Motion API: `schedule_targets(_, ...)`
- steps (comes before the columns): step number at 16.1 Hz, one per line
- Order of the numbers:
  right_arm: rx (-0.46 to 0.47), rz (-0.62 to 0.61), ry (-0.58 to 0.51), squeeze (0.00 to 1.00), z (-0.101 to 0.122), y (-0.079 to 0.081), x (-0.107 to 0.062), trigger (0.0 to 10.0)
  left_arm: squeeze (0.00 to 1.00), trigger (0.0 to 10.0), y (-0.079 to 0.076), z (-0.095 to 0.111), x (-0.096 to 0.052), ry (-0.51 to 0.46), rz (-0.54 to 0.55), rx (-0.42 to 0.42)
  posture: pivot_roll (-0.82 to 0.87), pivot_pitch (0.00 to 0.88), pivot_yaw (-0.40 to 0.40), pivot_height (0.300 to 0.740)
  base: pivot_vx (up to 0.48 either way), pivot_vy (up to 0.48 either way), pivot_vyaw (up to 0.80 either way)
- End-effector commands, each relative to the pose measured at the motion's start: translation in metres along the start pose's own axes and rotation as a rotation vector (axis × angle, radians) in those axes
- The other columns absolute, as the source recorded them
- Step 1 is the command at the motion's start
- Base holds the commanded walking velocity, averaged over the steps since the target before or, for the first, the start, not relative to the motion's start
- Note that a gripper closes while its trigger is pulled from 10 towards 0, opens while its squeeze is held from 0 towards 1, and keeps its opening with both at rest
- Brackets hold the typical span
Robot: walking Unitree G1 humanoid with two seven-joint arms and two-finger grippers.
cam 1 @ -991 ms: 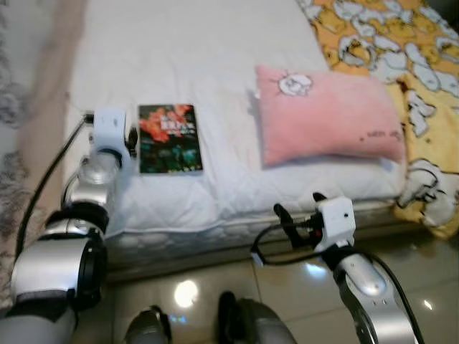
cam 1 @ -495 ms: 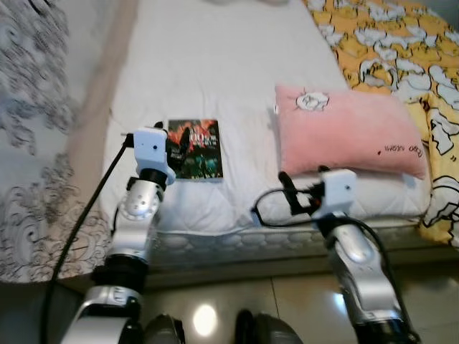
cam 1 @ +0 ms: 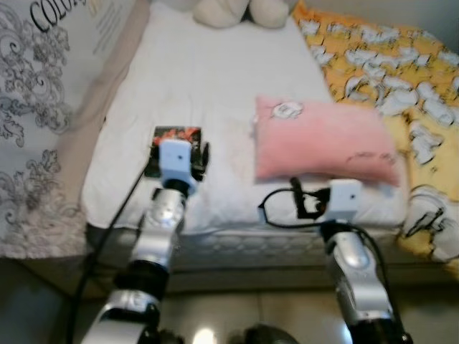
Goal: Clean up the room
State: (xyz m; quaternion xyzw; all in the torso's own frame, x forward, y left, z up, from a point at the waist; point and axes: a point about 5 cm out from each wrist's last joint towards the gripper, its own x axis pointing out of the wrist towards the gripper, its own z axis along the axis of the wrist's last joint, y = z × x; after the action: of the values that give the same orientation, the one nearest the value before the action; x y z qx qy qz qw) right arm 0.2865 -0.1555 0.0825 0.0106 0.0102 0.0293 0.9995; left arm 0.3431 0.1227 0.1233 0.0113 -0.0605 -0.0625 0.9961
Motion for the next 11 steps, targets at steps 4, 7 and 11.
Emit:
schedule_targets(4,-0.067,-0.096,-0.053,1.0,0.006,-0.018,0.002,10.0,1.0,10.0,-0.005,0.0,0.003,0.008,-0.034,-0.005,-0.04,0.017,-0.04,0.74,0.217,-0.394,0.0)
schedule_targets(7,-0.086,-0.017,-0.083,1.0,0.008,-0.008,0.002,10.0,1.0,10.0,0.002,-0.004,0.0,0.034,0.008,0.022,-0.03,0.013,-0.043,0.74,0.323,-0.353,0.0)
schedule_targets(11,-0.091,-0.028,-0.145,1.0,0.018,-0.018,0.001,10.0,1.0,10.0,0.035,-0.035,-0.021,0.18,0.128,0.038,-0.03,0.009,-0.045,0.74,0.332,-0.343,0.0)
